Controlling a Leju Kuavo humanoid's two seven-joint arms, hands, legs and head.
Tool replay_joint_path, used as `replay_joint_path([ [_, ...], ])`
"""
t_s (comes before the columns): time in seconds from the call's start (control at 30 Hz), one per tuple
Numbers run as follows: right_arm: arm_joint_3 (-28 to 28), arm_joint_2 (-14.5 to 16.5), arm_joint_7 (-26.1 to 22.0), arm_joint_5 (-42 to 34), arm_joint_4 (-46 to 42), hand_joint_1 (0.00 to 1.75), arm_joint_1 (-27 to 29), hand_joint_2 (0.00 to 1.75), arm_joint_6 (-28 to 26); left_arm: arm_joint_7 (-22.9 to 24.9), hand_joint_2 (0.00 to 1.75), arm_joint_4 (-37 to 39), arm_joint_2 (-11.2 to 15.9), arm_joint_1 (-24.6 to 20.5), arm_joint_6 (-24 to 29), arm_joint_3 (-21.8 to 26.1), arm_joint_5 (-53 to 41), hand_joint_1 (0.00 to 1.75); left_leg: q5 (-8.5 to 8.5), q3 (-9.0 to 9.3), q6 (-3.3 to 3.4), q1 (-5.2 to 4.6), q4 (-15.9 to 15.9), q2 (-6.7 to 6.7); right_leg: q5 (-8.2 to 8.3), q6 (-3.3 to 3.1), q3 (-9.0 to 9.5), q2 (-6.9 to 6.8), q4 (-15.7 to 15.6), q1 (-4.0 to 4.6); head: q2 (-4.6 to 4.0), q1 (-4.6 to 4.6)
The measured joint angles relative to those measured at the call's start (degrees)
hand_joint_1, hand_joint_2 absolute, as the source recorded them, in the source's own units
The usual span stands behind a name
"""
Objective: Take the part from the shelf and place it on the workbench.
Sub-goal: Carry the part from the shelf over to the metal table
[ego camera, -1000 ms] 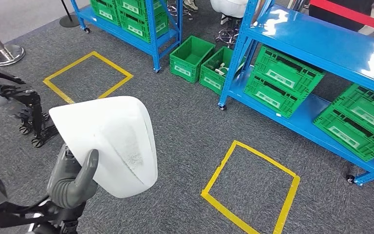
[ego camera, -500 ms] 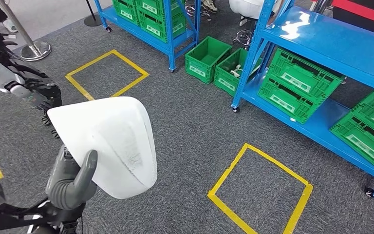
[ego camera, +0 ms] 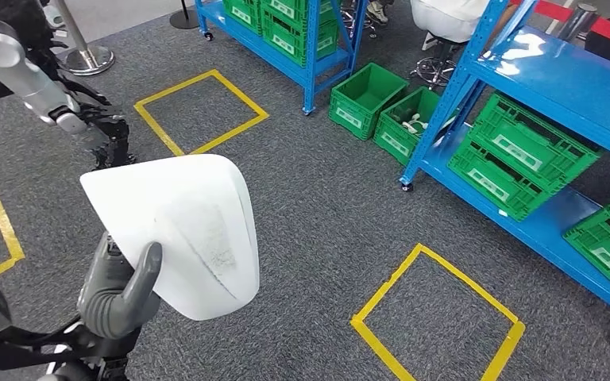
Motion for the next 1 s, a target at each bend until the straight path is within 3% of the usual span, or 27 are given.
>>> replay_joint_path([
  [0.03, -0.01, -0.02, -0.42, -0.19, -0.01, 0.00, 0.06, 1.75, -0.13, 0.40, 1.75, 0.07, 0.01, -0.07, -0.12, 0.01, -0.07, 1.75, 0.06, -0.07, 0.09, -0.08, 0.01, -0.55, -0.61, -0.09, -1.17, 0.09, 2.55, 0.02, 0.00, 0.03],
  [0.07, -0.01, 0.00, -0.82, -0.39, 0.00, 0.00, 0.07, 1.75, -0.32, 0.85, 1.75, 0.13, 0.02, -0.09, -0.12, 0.02, -0.10, 1.75, 0.10, -0.07, 0.14, -0.16, 0.02, -1.11, -0.06, -0.29, -1.46, 0.18, 3.11, 0.05, 0.00, 0.06],
  [0.1, -0.01, 0.04, -1.04, -0.48, 0.01, 0.00, 0.00, 1.75, -0.61, 1.29, 1.75, 0.13, 0.04, -0.09, 0.10, 0.07, 0.02, 1.75, 0.12, 0.01, 0.16, -0.22, 0.02, -1.63, 1.66, -0.61, -0.66, 0.34, 1.27, 0.12, 0.00, 0.07],
  [0.17, 0.20, 0.09, -0.24, -0.29, 0.03, 0.00, -0.42, 1.75, -1.27, 2.36, 1.75, -0.20, 0.14, -0.15, 1.06, 0.38, 0.78, 1.75, 0.16, 0.22, 0.11, -0.35, 0.02, -2.52, 6.05, -1.52, 2.58, 1.32, -6.14, 0.31, 0.00, 0.07],
  [0.2, 0.45, 0.08, 0.72, -0.12, 0.04, 0.00, -0.72, 1.75, -1.53, 3.10, 1.75, -0.49, 0.24, -0.33, 1.58, 0.68, 1.36, 1.75, 0.23, 0.18, -0.01, -0.39, 0.06, -2.92, 7.46, -1.93, 3.94, 1.89, -9.46, 0.40, 0.00, 0.03],
  [0.27, 0.93, -0.02, 2.44, -0.02, 0.05, 0.00, -1.17, 1.75, -1.63, 4.66, 1.75, -0.98, 0.46, -0.90, 2.09, 1.30, 2.29, 1.75, 0.56, -0.27, -0.53, -0.33, 0.08, -3.64, 7.94, -2.43, 4.99, 2.50, -12.51, 0.55, 0.00, 0.03],
  [0.33, 1.14, -0.02, 3.01, -0.04, 0.06, 0.00, -1.20, 1.75, -1.23, 5.76, 1.75, -1.23, 0.73, -1.54, 1.98, 1.58, 2.80, 1.75, 0.87, -0.72, -1.22, -0.22, -0.02, -4.09, 8.18, -2.64, 5.19, 1.98, -13.45, 0.46, 0.00, 0.09],
  [0.4, 1.26, 0.07, 2.99, -0.11, 0.06, 0.00, -0.99, 1.75, -0.61, 6.27, 1.75, -1.41, 1.05, -2.21, 1.60, 1.61, 3.02, 1.75, -0.45, -1.55, -1.75, -0.30, 1.47, -2.46, 8.88, -2.93, 5.55, 1.26, -14.46, 0.27, 0.00, -0.10],
  [0.47, 1.37, 0.16, 2.90, -0.18, 0.06, 0.00, -0.74, 1.75, -0.28, 6.55, 1.75, -1.51, 1.34, -2.79, 1.37, 1.64, 3.09, 1.75, -3.95, -4.13, -2.25, -0.24, 7.16, -0.46, 9.22, -3.15, 5.65, 0.58, -14.88, 0.24, 0.00, -0.38],
  [0.53, 1.40, 0.27, 2.86, -0.21, 0.06, 0.00, -0.49, 1.75, -0.24, 6.77, 1.75, -1.52, 1.57, -2.99, 1.36, 1.65, 3.15, 1.75, -6.54, -7.07, -2.76, 0.00, 13.64, -0.14, 9.20, -3.17, 5.51, -0.06, -14.74, 0.25, 0.00, -0.48],
  [0.57, 1.41, 0.33, 2.85, -0.20, 0.06, 0.00, -0.40, 1.75, -0.22, 6.85, 1.75, -1.53, 1.67, -3.00, 1.36, 1.65, 3.17, 1.75, -6.39, -7.48, -2.95, 0.10, 14.67, -0.09, 9.15, -3.12, 5.49, -0.38, -14.65, 0.24, 0.00, -0.49],
  [0.6, 1.42, 0.40, 2.76, -0.19, 0.06, 0.00, -0.34, 1.75, -0.16, 6.95, 1.75, -1.54, 1.78, -3.02, 1.36, 1.65, 3.18, 1.75, -5.20, -6.77, -3.08, 0.20, 13.54, 0.05, 9.06, -3.02, 5.49, -0.66, -14.53, 0.21, 0.00, -0.50],
  [0.67, 1.45, 0.60, 2.16, -0.06, 0.06, 0.00, -0.32, 1.75, 0.19, 7.30, 1.75, -1.62, 2.00, -3.09, 1.55, 1.68, 2.93, 1.75, -1.84, -2.82, -3.26, 0.35, 6.54, 1.37, 8.67, -2.62, 5.51, -1.08, -14.06, 0.20, 0.00, -0.53],
  [0.73, 1.66, 0.85, 1.09, 0.15, 0.06, 0.00, -0.36, 1.75, 0.52, 7.96, 1.75, -1.87, 2.23, -3.13, 1.97, 1.78, 2.36, 1.75, -0.39, 0.06, -2.73, 0.27, 1.16, 2.84, 8.16, -2.01, 5.35, -1.33, -13.32, 0.46, 0.00, -0.60],
  [0.77, 1.80, 1.01, 0.53, 0.23, 0.06, 0.00, -0.37, 1.75, 0.56, 8.37, 1.75, -2.07, 2.34, -3.15, 2.20, 1.83, 2.05, 1.75, -0.57, 0.34, -2.31, 0.12, 0.45, 3.13, 8.03, -1.76, 5.26, -1.45, -13.13, 0.58, 0.00, -0.54],
  [0.83, 2.24, 1.37, -0.45, 0.30, 0.07, 0.00, -0.37, 1.75, 0.42, 9.24, 1.75, -2.50, 2.50, -3.27, 2.56, 1.88, 1.54, 1.75, -0.37, 0.15, -1.41, 0.00, 0.36, 2.47, 7.92, -1.37, 5.17, -1.76, -13.05, 0.55, 0.00, -0.36],
  [0.9, 2.66, 1.66, -1.09, 0.30, 0.09, 0.00, -0.38, 1.75, 0.30, 9.93, 1.75, -2.71, 2.56, -3.66, 2.66, 1.83, 1.37, 1.75, -0.12, 0.06, -0.83, 0.07, 0.23, 1.72, 6.48, -0.82, 4.57, -1.27, -11.48, 0.31, 0.00, -0.25],
  [1.0, 2.91, 2.02, -1.08, 0.29, 0.18, 0.00, -0.20, 1.75, 0.38, 10.26, 1.75, -2.72, 2.57, -4.36, 2.67, 1.70, 1.44, 1.75, 0.14, -0.14, -0.32, 0.02, 0.19, 0.45, 1.01, -0.34, 0.34, -0.13, -1.51, 0.20, 0.00, 0.00],
])
